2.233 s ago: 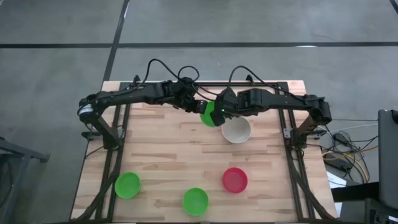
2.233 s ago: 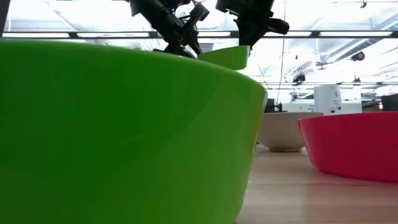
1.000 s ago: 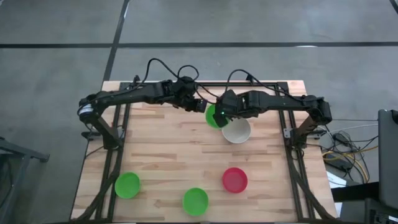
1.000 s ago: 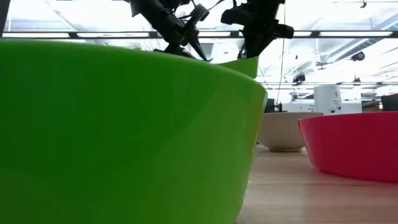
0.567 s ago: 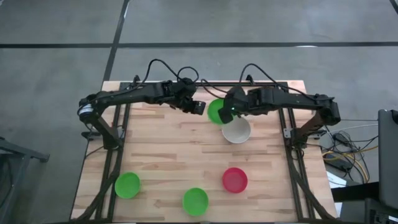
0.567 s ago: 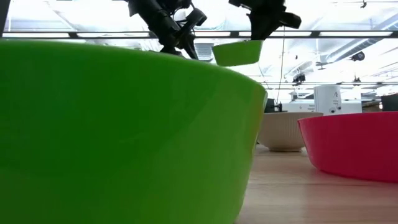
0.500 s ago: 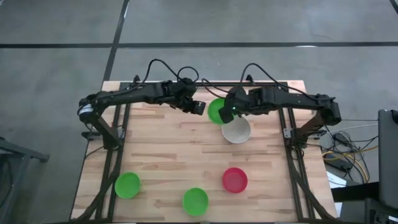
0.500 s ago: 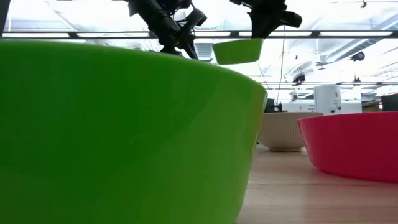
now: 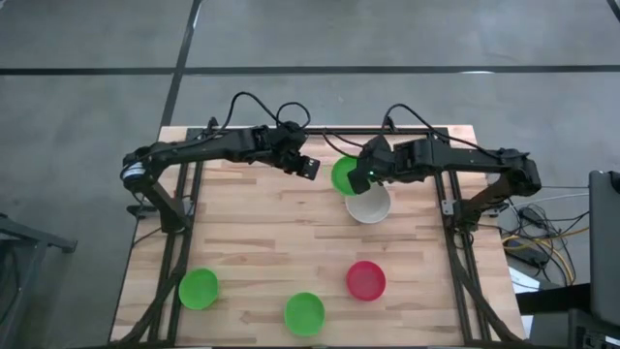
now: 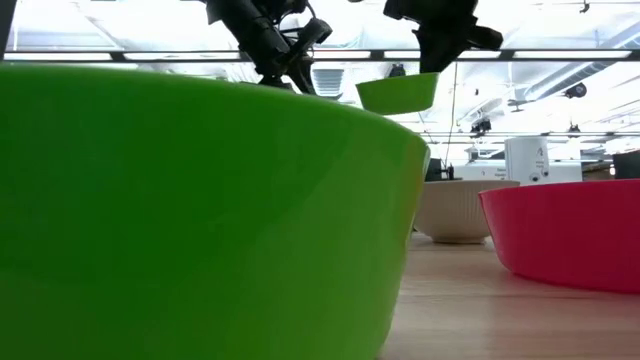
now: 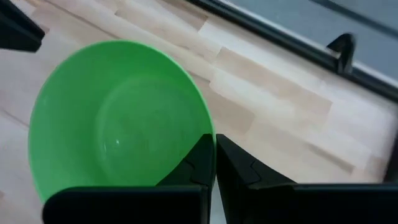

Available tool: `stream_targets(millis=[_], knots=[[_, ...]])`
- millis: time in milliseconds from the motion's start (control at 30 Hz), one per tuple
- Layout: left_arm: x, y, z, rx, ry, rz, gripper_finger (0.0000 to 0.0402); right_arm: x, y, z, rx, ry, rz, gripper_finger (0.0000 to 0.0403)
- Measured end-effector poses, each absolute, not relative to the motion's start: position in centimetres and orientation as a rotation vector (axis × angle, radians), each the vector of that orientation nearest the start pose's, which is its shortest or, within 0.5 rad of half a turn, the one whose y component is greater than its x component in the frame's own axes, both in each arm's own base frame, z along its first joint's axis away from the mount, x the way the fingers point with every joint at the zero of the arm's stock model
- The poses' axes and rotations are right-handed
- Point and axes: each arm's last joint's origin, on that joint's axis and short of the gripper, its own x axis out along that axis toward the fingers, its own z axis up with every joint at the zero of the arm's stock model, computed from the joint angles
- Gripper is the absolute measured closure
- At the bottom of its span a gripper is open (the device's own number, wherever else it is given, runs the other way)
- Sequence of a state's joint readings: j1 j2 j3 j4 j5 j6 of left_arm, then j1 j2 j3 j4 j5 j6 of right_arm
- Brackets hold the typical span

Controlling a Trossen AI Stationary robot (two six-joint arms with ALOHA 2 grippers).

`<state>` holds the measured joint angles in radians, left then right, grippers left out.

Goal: Nest bowls inside each other
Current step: Stack the top green bowl on the grey bowl

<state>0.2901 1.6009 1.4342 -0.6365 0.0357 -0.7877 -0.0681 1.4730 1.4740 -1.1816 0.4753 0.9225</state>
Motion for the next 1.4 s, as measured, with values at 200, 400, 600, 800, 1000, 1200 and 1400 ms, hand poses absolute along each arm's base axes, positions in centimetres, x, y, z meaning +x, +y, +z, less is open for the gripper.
stream_targets(millis=[200, 400, 600, 800, 1000, 1200, 1400], knots=[[33.7, 9.7, 32.1, -0.804, 0.614, 0.503, 0.0326, 26.0, -2.9, 33.5, 0.654, 0.738, -0.884, 0.0394], [34.3, 9.1, 32.6, -0.708, 0.560, 0.468, 0.0328, 24.4, -2.8, 32.5, 0.737, 0.679, -0.887, 0.0394], [34.3, 8.6, 31.7, -0.642, 0.569, 0.520, 0.0327, 23.7, -2.7, 31.1, 0.763, 0.723, -0.901, 0.0394], [34.2, 8.2, 29.8, -0.633, 0.496, 0.516, 0.0326, 23.6, -2.6, 30.3, 0.769, 0.744, -0.914, 0.0394], [32.8, 7.3, 29.0, -0.637, 0.298, 0.394, 0.0328, 23.2, -2.5, 30.3, 0.771, 0.744, -0.912, 0.0394], [29.6, 6.7, 28.0, -0.645, 0.251, 0.398, 0.0327, 22.9, -2.5, 29.7, 0.778, 0.772, -0.910, 0.0394], [27.5, 6.3, 28.3, -0.637, 0.208, 0.425, 0.0330, 22.6, -2.4, 28.1, 0.814, 0.825, -0.927, 0.0394]])
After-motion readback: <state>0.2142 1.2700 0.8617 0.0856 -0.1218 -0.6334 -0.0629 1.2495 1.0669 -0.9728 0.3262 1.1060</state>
